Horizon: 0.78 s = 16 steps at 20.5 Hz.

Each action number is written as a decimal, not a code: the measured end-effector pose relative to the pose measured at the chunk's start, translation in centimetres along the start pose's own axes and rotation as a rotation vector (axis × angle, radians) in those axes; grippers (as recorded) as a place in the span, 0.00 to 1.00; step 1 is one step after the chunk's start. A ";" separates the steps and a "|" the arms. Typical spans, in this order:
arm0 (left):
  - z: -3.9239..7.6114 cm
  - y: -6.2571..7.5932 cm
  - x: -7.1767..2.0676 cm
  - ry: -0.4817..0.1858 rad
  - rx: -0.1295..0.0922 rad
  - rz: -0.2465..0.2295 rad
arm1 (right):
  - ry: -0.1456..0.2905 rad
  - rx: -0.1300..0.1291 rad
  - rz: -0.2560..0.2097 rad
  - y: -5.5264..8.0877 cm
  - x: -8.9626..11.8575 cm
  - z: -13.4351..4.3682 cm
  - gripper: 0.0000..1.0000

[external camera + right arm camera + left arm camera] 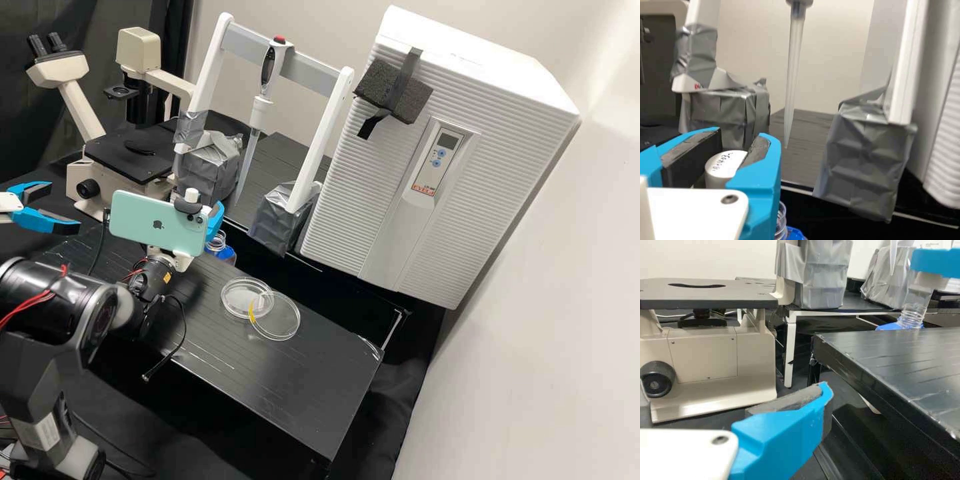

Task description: Close the bottle

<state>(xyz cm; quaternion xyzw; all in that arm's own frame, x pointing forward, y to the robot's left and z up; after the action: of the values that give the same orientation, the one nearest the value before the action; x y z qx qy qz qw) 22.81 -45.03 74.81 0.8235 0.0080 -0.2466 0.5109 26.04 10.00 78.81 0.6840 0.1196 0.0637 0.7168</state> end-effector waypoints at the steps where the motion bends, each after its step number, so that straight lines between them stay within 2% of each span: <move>1: 0.0 0.0 0.00 0.000 0.000 0.000 | -0.009 -0.003 -0.010 -0.2 0.2 0.2 0.00; 4: 0.0 0.0 -0.04 0.001 -0.001 -0.002 | -0.026 -0.017 -0.016 -0.5 0.8 0.5 0.00; 8: 0.0 0.0 -0.04 0.001 -0.001 -0.002 | -0.048 -0.009 -0.017 -0.8 1.5 1.0 0.00; 12: 0.0 0.0 -0.04 0.001 -0.001 -0.002 | -0.051 -0.011 -0.021 -1.0 1.5 1.1 0.00; 16: 0.0 0.0 -0.04 0.001 -0.001 -0.002 | -0.069 -0.034 -0.029 -1.2 1.7 1.6 0.00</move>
<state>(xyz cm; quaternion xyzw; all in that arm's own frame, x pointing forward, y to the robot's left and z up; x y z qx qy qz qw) 22.76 -45.00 74.78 0.8234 0.0089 -0.2468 0.5110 28.02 8.82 77.51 0.6717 0.1038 0.0317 0.7328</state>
